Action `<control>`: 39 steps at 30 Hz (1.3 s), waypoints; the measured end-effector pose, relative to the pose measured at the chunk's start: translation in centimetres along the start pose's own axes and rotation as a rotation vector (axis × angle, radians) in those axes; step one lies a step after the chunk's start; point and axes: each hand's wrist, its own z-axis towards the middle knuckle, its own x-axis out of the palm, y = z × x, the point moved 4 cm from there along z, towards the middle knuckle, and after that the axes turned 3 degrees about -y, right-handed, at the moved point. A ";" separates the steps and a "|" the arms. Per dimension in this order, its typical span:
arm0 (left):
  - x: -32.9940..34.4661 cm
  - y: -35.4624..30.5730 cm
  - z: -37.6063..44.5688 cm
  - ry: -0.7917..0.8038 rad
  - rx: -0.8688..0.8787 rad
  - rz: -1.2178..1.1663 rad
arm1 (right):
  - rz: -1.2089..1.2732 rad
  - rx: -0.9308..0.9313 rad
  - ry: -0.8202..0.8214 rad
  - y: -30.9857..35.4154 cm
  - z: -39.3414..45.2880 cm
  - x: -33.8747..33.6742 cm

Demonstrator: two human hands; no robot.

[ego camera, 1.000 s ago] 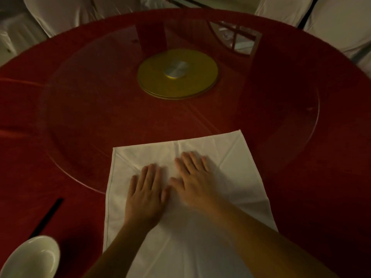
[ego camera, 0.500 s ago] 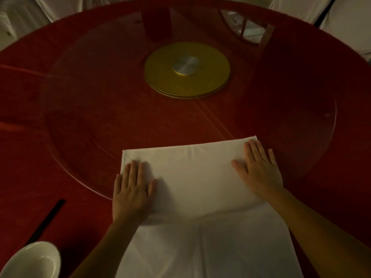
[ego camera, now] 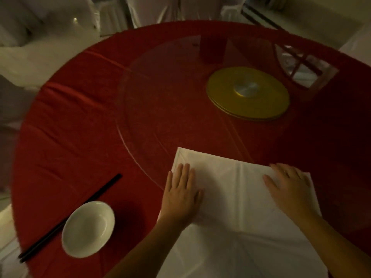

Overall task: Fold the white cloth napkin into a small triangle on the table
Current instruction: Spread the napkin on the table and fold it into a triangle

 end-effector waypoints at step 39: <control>0.6 6.2 -23.2 -0.037 -0.531 -0.389 | 0.552 -0.180 0.167 12.5 -8.0 -3.5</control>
